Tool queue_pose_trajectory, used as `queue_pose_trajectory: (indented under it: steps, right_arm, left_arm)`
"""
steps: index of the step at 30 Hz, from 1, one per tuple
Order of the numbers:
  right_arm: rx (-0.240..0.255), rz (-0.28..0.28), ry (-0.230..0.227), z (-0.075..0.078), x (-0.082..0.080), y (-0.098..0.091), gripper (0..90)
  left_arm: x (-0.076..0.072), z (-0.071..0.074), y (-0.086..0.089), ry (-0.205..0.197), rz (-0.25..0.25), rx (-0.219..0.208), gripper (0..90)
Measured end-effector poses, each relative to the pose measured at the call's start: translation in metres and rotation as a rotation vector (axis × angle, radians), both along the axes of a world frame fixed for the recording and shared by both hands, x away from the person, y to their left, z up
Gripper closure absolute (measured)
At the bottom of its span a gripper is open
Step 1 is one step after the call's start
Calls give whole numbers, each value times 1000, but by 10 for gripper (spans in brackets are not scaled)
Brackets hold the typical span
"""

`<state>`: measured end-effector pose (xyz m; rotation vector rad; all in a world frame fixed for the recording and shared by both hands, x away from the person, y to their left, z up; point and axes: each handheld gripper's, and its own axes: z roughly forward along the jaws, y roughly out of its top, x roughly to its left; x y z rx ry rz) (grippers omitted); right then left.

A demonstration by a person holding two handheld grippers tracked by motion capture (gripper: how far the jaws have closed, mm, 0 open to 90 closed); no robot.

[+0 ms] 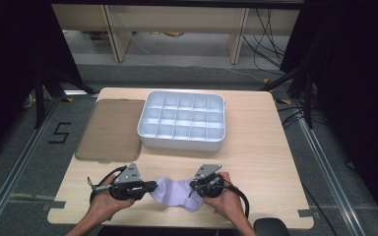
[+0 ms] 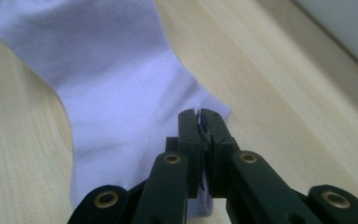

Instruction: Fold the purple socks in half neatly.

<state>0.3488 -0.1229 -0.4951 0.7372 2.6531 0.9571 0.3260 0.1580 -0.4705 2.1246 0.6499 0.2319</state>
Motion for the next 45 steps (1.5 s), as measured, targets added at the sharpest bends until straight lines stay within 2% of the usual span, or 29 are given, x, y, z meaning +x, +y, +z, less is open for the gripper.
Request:
queue_pose_trajectory:
  steps: [3,6,7,10,11,12,13,14,15,17,18,19,24,27,28,29,30,31,32,33,35,37,38,39,40,41,42,44,45]
  right_arm:
    - [-2,-2,13,-4,0,4,882]
    - [-13,2,0,-4,1,4,882]
    - [-1,-5,-1,-4,1,5,882]
    - [-1,-7,12,-4,1,5,882]
    - [-5,4,1,-5,2,4,882]
    - [-3,-9,23,-3,1,4,882]
    - [5,-5,1,-5,2,4,882]
    - [2,-2,8,-4,2,3,882]
    - [-1,-2,14,-3,2,3,882]
    - [0,-3,16,-4,2,3,882]
    - [5,-2,23,-3,2,2,882]
    - [15,-7,12,-5,3,3,882]
    - [44,-28,38,-6,3,0,882]
    - [45,-29,40,-6,3,0,881]
    - [50,-14,30,-6,4,0,879]
    - [52,-16,33,-6,4,0,876]
    - [43,-29,55,-5,4,-2,869]
    - [59,-20,42,-6,4,-1,865]
    - [52,-28,62,-4,4,-3,859]
    - [69,-25,44,-4,4,-4,857]
    - [80,-58,62,2,3,-7,857]
    - [95,-54,30,7,4,-12,856]
    - [106,-66,23,8,4,-15,855]
    - [103,-80,24,10,5,-19,855]
    - [121,-91,15,9,5,-19,854]
    - [117,-97,17,10,6,-22,855]
    - [107,-97,31,11,6,-25,854]
    - [123,-101,18,10,7,-26,853]
    - [115,-84,13,11,8,-28,852]
  left_arm:
    - [2,1,-5,9,-9,-22,847]
    - [2,3,-9,17,-2,-42,847]
    - [5,6,-16,11,-19,-41,847]
    - [6,7,-21,9,-29,-44,847]
    - [6,8,-24,10,-32,-40,847]
    - [7,8,-28,10,-37,-38,848]
    - [8,7,-31,8,-43,-28,848]
    - [8,6,-35,16,-48,-39,848]
    - [9,5,-39,18,-56,-25,848]
    - [11,3,-45,18,-75,-22,849]
    - [10,3,-48,26,-73,-28,849]
    - [12,3,-51,27,-86,-14,849]
    - [14,0,-65,29,-101,-18,849]
    - [15,-3,-72,43,-113,-9,849]
    - [15,-5,-74,47,-113,-9,849]
    - [16,-6,-76,45,-123,0,849]
    - [17,-8,-77,55,-115,1,849]
    - [18,-9,-79,44,-133,7,848]
    - [19,-11,-80,51,-125,10,848]
    - [19,-12,-82,66,-117,7,847]
    - [22,-14,-82,58,-128,25,845]
    - [23,-16,-86,71,-122,12,837]
    - [23,-17,-87,82,-117,25,836]
    - [25,-18,-87,70,-129,33,832]
    - [23,-19,-90,92,-119,12,830]
    - [24,-19,-91,77,-133,30,828]
    - [23,-21,-93,93,-119,14,823]
    - [25,-21,-94,85,-133,25,811]
    - [25,-22,-95,96,-124,15,806]
